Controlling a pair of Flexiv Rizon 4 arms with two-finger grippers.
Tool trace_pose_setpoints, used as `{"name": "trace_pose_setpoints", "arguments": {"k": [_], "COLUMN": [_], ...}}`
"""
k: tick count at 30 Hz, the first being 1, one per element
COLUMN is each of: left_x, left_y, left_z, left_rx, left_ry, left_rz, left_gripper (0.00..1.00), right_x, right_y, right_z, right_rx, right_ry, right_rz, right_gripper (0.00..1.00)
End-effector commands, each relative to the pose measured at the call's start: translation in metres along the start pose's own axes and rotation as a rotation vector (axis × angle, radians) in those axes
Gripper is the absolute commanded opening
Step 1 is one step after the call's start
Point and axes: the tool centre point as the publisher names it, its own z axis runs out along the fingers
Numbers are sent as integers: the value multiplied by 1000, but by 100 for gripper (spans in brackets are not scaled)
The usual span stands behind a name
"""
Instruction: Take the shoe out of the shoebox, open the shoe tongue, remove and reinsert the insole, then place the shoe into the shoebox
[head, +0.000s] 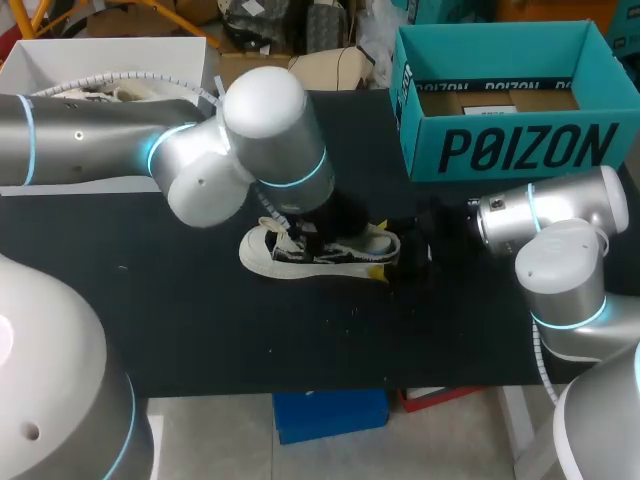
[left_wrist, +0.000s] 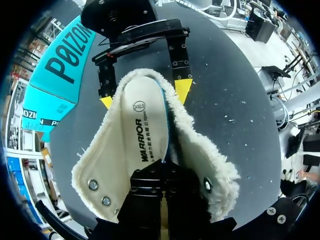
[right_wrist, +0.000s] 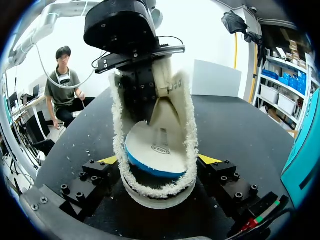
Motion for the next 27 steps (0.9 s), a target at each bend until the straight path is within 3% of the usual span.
{"name": "trace_pose_setpoints", "arguments": {"k": [1, 13, 21, 27], "left_x": [-3, 1, 2, 2], "left_y": [5, -1, -15, -26], "left_z": [-14, -31, -32, -25], "left_rx": [37, 141, 250, 271], "left_ry": [-2, -12, -7, 2], "left_rz": [6, 32, 89, 135], "left_gripper": [0, 0, 0, 0], "right_x": [2, 2, 2, 2], "right_y": [-1, -1, -1, -1], "right_z": [2, 2, 2, 2], "right_rx": [1, 1, 1, 1], "right_ry": [2, 2, 2, 2], "right_rz": [0, 0, 0, 0], "right_gripper": [0, 0, 0, 0]}}
